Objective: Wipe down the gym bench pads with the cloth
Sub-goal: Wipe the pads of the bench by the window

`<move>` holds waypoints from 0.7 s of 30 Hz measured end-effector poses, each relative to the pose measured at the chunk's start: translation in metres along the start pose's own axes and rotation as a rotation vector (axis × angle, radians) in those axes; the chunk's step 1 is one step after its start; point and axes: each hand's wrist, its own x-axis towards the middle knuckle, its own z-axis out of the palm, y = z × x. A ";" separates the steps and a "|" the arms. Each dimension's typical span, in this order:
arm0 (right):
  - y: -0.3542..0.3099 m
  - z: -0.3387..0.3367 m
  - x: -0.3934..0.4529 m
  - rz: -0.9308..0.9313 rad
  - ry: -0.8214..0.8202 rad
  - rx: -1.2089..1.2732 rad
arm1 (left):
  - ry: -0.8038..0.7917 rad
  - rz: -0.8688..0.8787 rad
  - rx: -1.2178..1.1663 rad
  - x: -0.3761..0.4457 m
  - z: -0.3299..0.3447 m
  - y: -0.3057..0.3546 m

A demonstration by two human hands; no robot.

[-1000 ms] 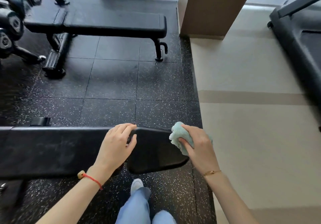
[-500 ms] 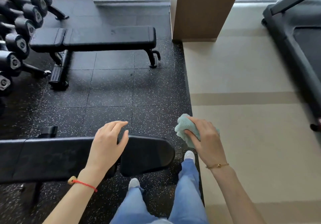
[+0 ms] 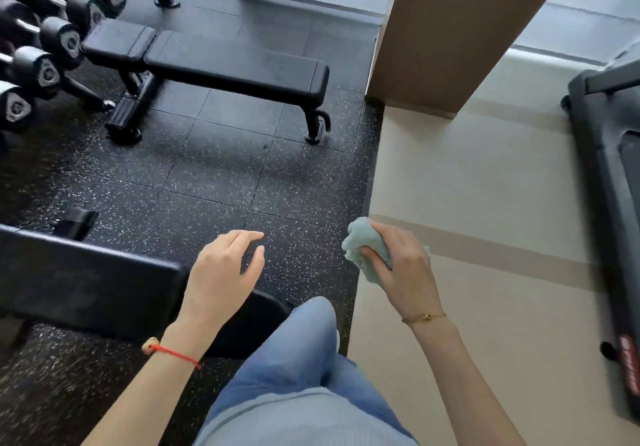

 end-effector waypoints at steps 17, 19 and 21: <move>-0.022 0.067 0.295 -0.196 -0.141 0.065 | 0.133 -0.320 -0.038 0.201 -0.031 -0.082; -0.036 0.076 0.339 -0.198 -0.127 0.066 | 0.119 -0.318 -0.036 0.241 -0.043 -0.101; -0.050 0.084 0.380 -0.205 -0.118 0.072 | 0.111 -0.310 -0.035 0.279 -0.054 -0.117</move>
